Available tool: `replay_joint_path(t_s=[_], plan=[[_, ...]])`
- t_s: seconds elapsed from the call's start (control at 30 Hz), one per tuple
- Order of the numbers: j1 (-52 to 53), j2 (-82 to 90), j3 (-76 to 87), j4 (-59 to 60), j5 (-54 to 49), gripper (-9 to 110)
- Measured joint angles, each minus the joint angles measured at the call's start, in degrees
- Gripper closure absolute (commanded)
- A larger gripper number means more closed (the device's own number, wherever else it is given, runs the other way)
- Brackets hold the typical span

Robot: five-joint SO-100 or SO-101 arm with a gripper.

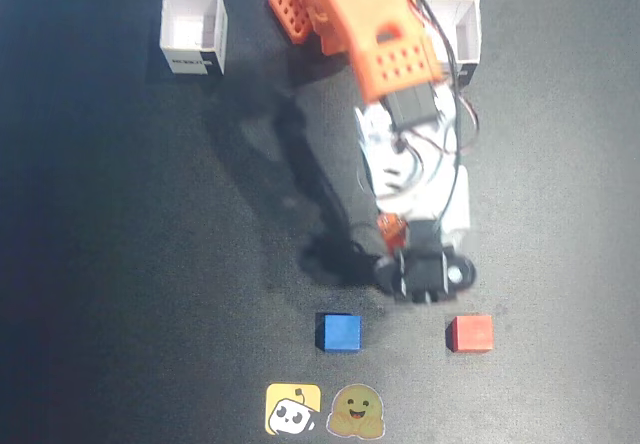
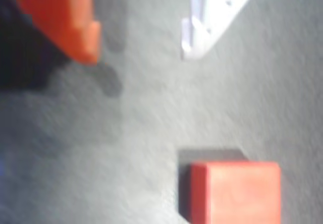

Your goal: Put the red cube in the right box and the blue cube in the left box.

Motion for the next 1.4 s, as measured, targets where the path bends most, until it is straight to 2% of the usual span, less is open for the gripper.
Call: replay_joint_path(t_s=[0.6, 1.17, 1.4], plan=[[-3.43, -16.08, -15.91, -0.18, 2.2, 79], [-4.66, -28.21, -33.31, 7.21, 2.64, 77], [-6.86, -30.85, -36.83, 7.65, 6.24, 76]])
